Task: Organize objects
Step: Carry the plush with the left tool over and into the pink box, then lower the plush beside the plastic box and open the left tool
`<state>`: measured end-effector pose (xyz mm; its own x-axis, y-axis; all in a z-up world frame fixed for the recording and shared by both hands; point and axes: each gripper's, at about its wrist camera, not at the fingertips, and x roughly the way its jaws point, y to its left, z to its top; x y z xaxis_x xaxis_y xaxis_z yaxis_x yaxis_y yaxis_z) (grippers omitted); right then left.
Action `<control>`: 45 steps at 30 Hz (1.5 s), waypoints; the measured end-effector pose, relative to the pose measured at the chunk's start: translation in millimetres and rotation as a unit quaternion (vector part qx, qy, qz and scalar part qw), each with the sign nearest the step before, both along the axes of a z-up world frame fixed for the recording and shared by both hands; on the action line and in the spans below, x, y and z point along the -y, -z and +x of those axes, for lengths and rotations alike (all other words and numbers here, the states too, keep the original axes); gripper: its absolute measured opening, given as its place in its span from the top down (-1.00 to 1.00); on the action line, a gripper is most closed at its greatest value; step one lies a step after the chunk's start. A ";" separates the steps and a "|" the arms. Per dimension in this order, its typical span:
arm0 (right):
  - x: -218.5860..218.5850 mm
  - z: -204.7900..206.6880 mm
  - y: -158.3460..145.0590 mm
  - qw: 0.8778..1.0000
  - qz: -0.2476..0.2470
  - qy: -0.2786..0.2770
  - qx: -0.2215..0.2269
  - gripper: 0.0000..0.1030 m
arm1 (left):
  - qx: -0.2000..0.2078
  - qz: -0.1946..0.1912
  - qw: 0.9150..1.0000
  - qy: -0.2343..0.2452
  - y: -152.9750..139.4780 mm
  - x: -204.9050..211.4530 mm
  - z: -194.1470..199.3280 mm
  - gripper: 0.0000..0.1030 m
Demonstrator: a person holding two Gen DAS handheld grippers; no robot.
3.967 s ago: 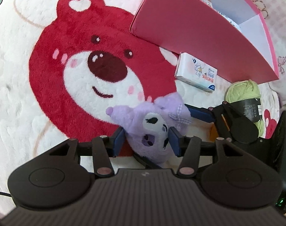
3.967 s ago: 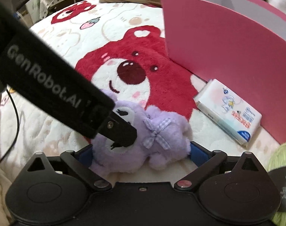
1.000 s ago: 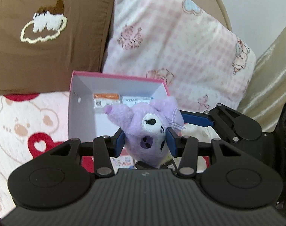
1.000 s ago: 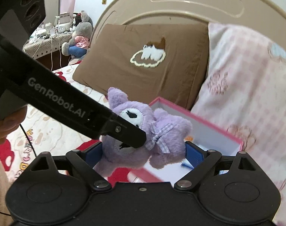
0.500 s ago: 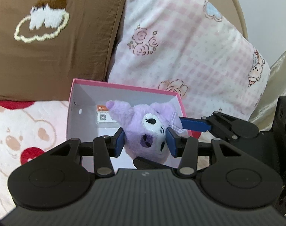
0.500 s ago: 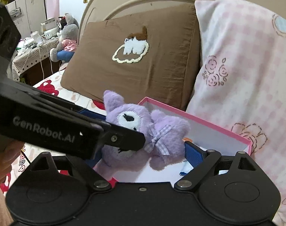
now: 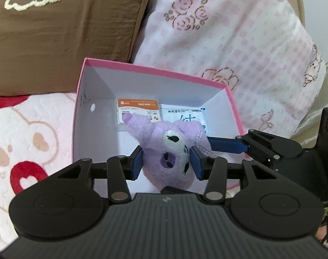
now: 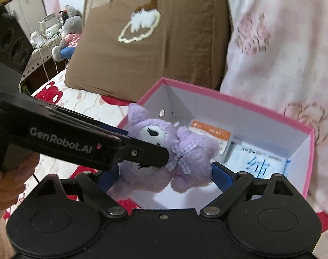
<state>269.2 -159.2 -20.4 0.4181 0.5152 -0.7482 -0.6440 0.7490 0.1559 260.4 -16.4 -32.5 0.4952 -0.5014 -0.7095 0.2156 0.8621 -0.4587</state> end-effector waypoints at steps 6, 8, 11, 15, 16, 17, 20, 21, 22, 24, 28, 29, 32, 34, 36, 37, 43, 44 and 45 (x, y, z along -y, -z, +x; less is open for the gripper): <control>7.4 15.4 20.7 0.999 0.010 0.028 -0.036 -0.83 | -0.013 -0.010 1.000 0.019 27.0 6.2 11.6 0.14; 5.5 20.5 29.7 0.998 -0.005 0.042 -0.043 -0.82 | -0.018 -0.011 1.000 0.018 36.2 7.9 14.8 0.13; 3.6 23.5 43.0 0.997 -0.014 0.051 -0.049 -0.76 | -0.016 0.000 1.000 0.016 46.3 10.2 17.7 0.13; -1.5 28.1 56.8 0.997 -0.021 0.054 -0.054 -0.72 | -0.018 0.018 1.000 0.014 55.7 11.0 22.0 0.13; -3.1 28.9 60.2 0.997 -0.022 0.053 -0.055 -0.71 | -0.020 0.021 0.999 0.013 58.1 11.0 23.0 0.13; -4.4 30.6 62.8 0.997 -0.022 0.052 -0.055 -0.70 | -0.024 0.021 0.999 0.013 60.8 10.6 23.8 0.13; -6.1 31.7 69.9 0.996 -0.022 0.058 -0.065 -0.69 | -0.032 0.022 0.999 0.016 67.1 9.9 24.6 0.13; -5.4 31.5 71.8 0.995 -0.021 0.062 -0.071 -0.69 | -0.031 0.025 0.999 0.018 67.2 10.8 23.8 0.13; -4.7 31.7 73.8 0.995 -0.018 0.066 -0.078 -0.69 | -0.029 0.029 0.999 0.019 67.0 11.8 23.3 0.13; -4.3 31.1 75.7 0.994 -0.016 0.071 -0.085 -0.69 | -0.028 0.034 0.999 0.019 67.4 13.1 22.9 0.13; -4.3 32.0 78.6 0.993 -0.015 0.075 -0.093 -0.70 | -0.023 0.044 0.999 0.018 69.6 15.8 23.1 0.12; -3.8 32.9 80.3 0.992 -0.013 0.078 -0.097 -0.70 | -0.021 0.048 0.998 0.018 69.9 17.0 22.5 0.12; -1.4 32.9 84.4 0.991 -0.007 0.085 -0.107 -0.69 | -0.016 0.063 0.998 0.022 70.2 20.5 20.7 0.12; 0.9 31.3 87.3 0.990 0.000 0.090 -0.112 -0.69 | -0.010 0.074 0.997 0.023 70.3 23.2 19.7 0.12; 2.9 31.0 89.8 0.988 0.005 0.095 -0.119 -0.67 | -0.001 0.091 0.996 0.020 70.6 25.9 18.6 0.12; 3.9 31.6 91.2 0.987 0.006 0.099 -0.125 -0.66 | 0.002 0.093 0.996 0.015 71.0 26.1 18.4 0.13; 7.8 36.6 102.5 0.980 0.011 0.127 -0.152 -0.57 | 0.004 0.085 0.996 0.003 77.4 25.1 20.5 0.23; 7.9 35.5 102.2 0.980 0.011 0.130 -0.149 -0.56 | 0.004 0.086 0.996 0.004 76.9 25.1 20.5 0.25; 7.1 34.3 101.8 0.980 0.010 0.132 -0.148 -0.56 | 0.005 0.085 0.996 0.001 76.9 25.0 20.2 0.25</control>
